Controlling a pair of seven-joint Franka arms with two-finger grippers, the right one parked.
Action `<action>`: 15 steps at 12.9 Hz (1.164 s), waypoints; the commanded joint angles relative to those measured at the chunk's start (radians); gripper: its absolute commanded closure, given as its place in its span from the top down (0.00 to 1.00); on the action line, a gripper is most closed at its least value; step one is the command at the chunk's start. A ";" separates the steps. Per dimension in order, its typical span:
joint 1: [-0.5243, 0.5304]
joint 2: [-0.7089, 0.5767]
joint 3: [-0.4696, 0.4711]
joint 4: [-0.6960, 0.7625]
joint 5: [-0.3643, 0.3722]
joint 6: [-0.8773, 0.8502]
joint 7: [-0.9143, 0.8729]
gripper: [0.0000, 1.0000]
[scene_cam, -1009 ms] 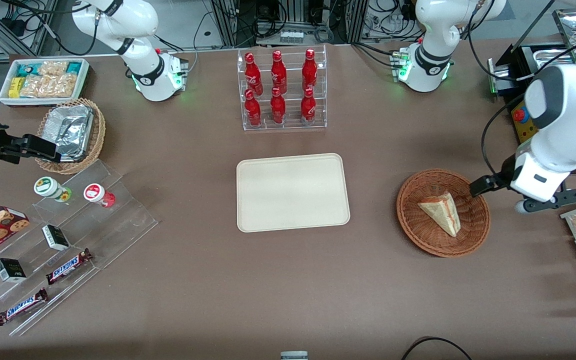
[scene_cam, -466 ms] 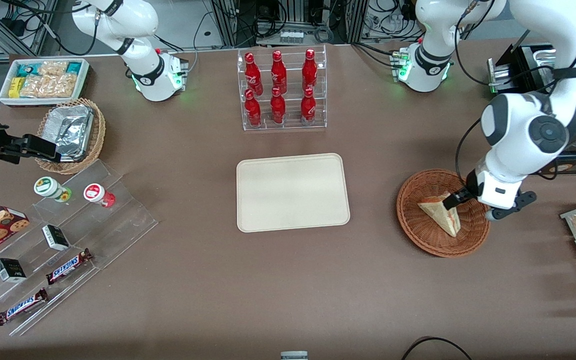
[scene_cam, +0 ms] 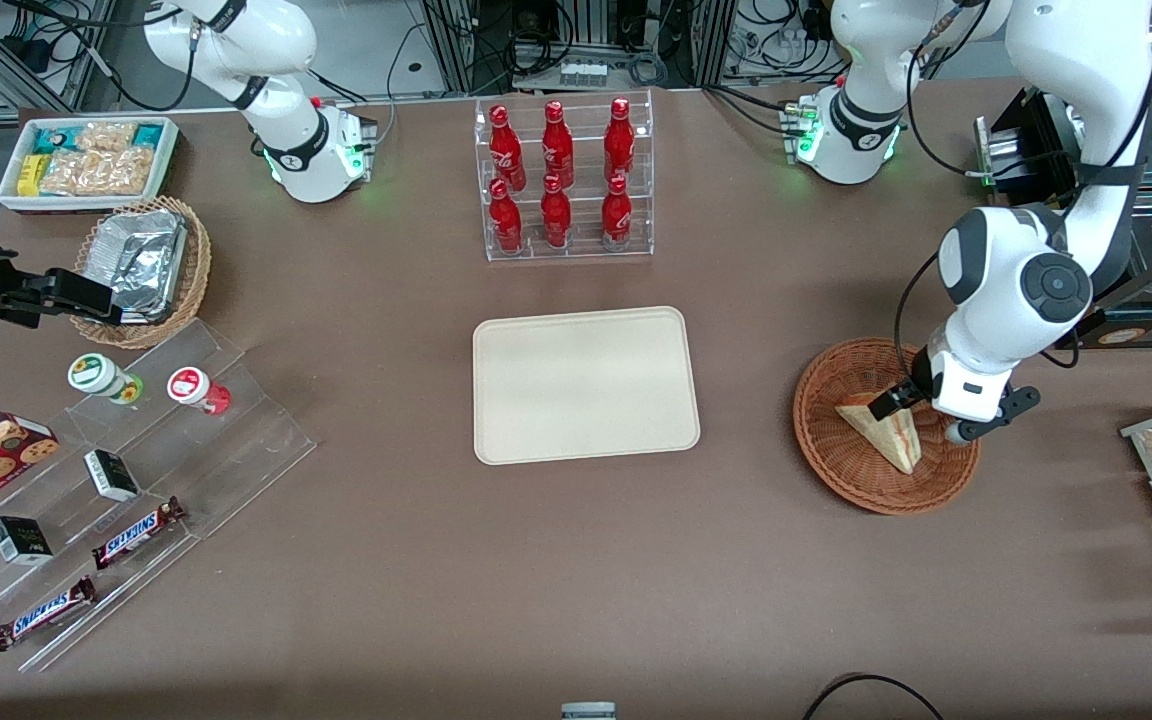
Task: Place sandwich from basket to tray
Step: 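Lower the open left gripper onto the wrapped sandwich and close it, then lift the sandwich and carry it over the cream tray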
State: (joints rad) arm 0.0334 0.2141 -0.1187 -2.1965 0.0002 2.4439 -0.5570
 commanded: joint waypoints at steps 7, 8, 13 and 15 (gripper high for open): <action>-0.003 0.088 -0.002 -0.009 0.001 0.106 -0.026 0.97; -0.003 0.087 -0.002 -0.011 0.001 0.106 -0.026 0.80; -0.001 0.065 -0.021 -0.015 0.003 0.075 -0.052 0.13; -0.003 0.030 -0.024 -0.008 0.004 0.037 -0.049 0.13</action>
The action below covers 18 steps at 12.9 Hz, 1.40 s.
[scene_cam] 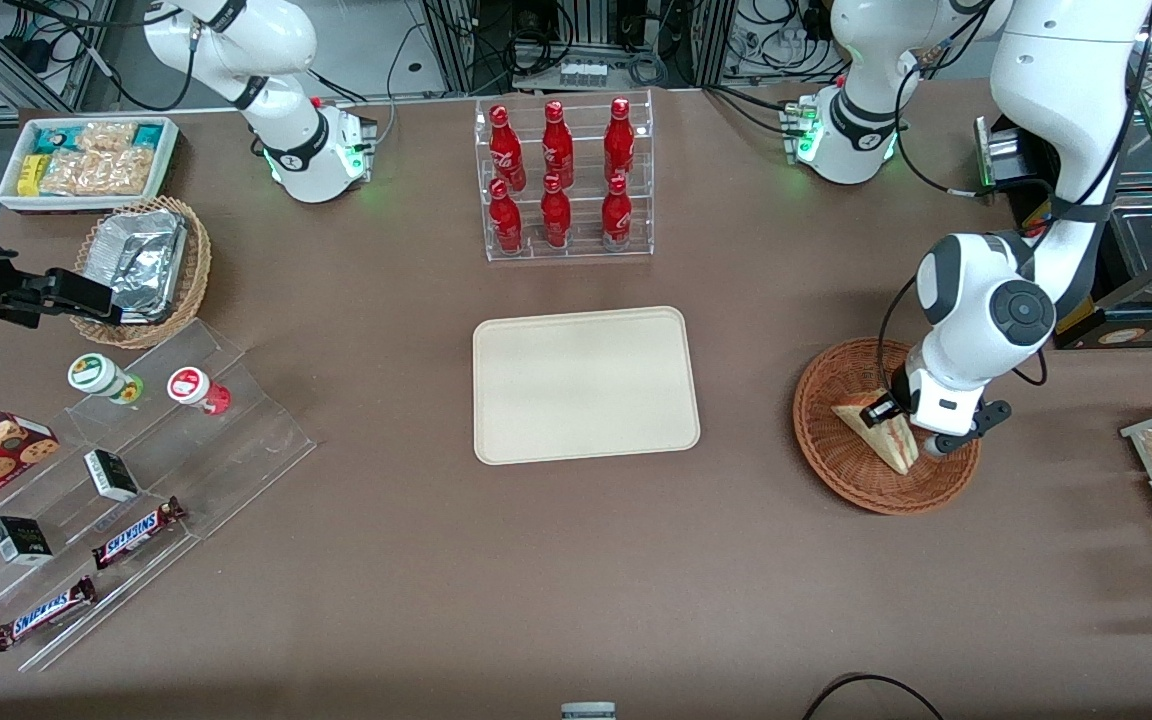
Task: Place sandwich from basket to tray
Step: 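Lift the sandwich and carry it over the cream tray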
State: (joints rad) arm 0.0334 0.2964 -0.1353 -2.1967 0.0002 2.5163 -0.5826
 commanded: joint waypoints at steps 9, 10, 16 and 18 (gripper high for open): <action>-0.188 -0.068 -0.061 0.437 0.017 -0.544 -0.071 0.14; -0.229 -0.060 -0.061 0.457 0.017 -0.544 -0.091 0.14; -0.476 0.049 -0.061 0.567 0.067 -0.545 -0.181 0.14; -0.530 0.088 -0.061 0.598 0.069 -0.545 -0.216 0.14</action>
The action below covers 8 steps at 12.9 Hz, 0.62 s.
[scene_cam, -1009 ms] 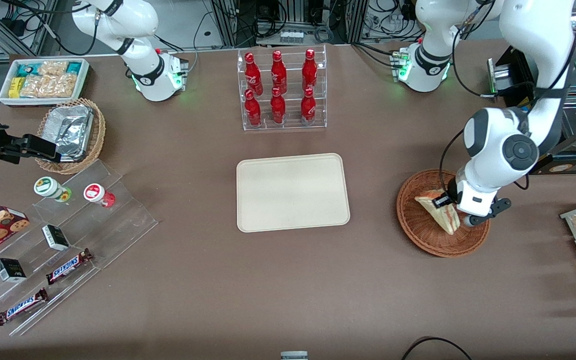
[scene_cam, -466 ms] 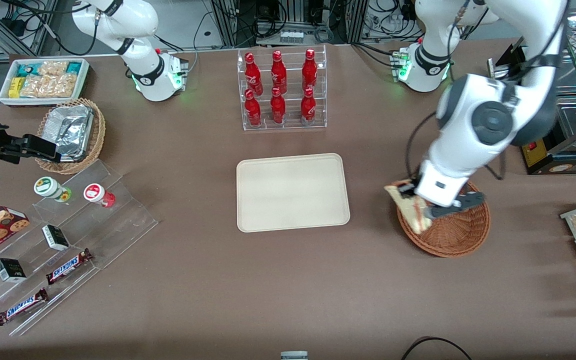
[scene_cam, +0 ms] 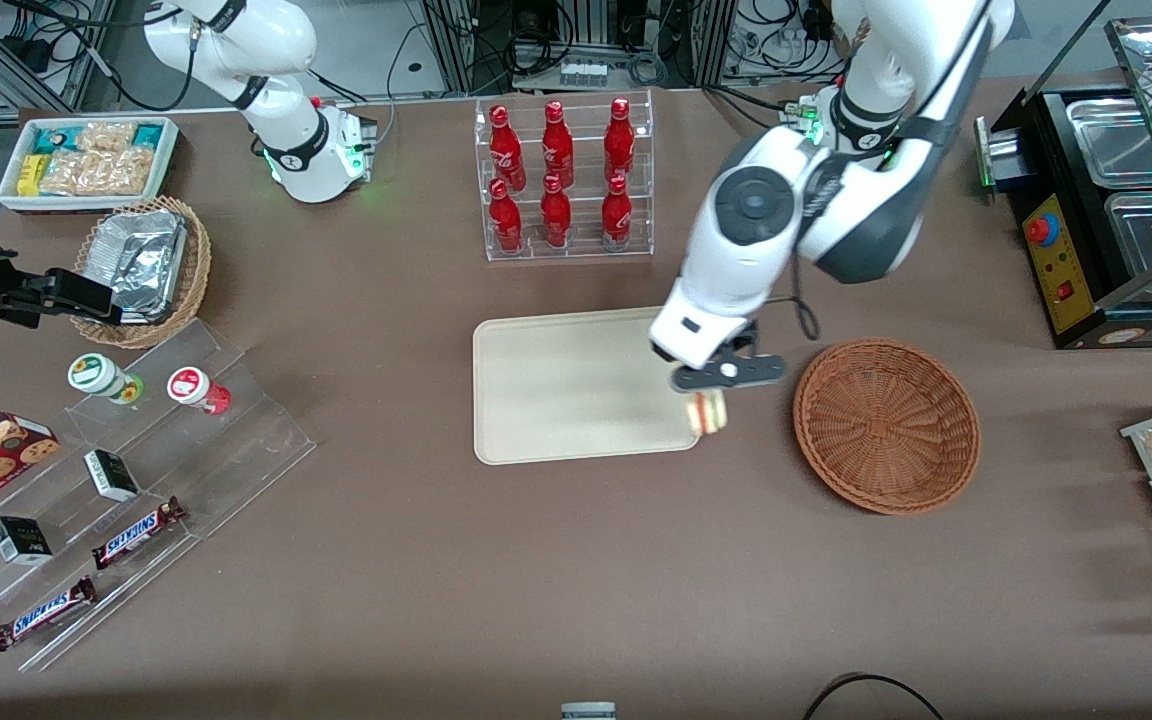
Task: Place sandwich from basket to tray
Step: 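Lift the sandwich and carry it over the cream tray, then lower the sandwich onto the tray and open the left gripper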
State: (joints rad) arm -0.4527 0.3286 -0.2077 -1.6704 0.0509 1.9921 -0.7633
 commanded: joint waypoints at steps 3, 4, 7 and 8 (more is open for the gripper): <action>-0.115 0.111 0.011 0.101 0.056 -0.021 -0.076 0.14; -0.142 0.136 0.011 0.119 0.058 -0.019 -0.077 0.14; -0.213 0.219 0.016 0.165 0.059 -0.009 -0.085 0.14; -0.219 0.248 0.016 0.170 0.058 0.000 -0.085 0.14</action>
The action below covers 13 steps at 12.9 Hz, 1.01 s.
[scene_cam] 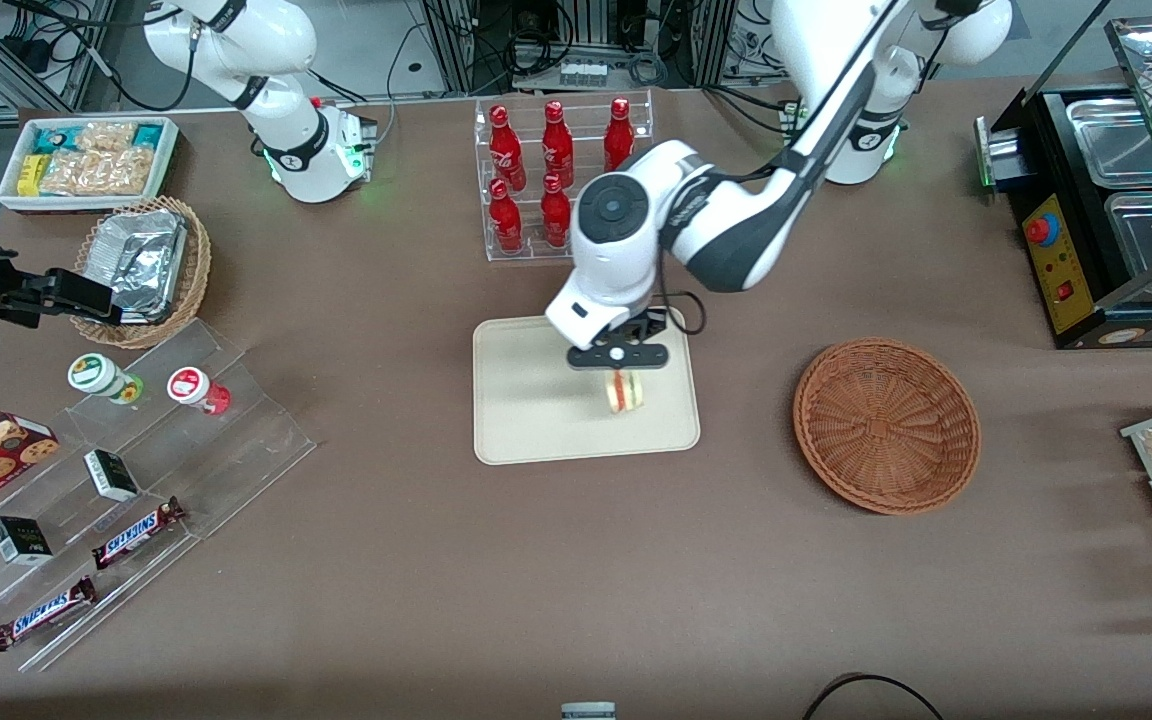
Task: Place sandwich from basket to tray
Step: 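Lower the sandwich onto the tray and open the left gripper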
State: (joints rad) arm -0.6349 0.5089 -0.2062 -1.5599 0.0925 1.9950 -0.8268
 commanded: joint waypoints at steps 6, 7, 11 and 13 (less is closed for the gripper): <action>-0.092 0.164 0.013 0.069 0.078 0.117 -0.045 0.14; -0.092 0.172 0.013 0.064 0.079 0.136 -0.045 0.14; -0.092 0.200 0.014 0.060 0.089 0.151 -0.060 0.14; -0.091 0.206 0.016 0.049 0.093 0.151 -0.066 0.14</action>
State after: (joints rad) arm -0.7113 0.7019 -0.2021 -1.5247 0.1644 2.1443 -0.8607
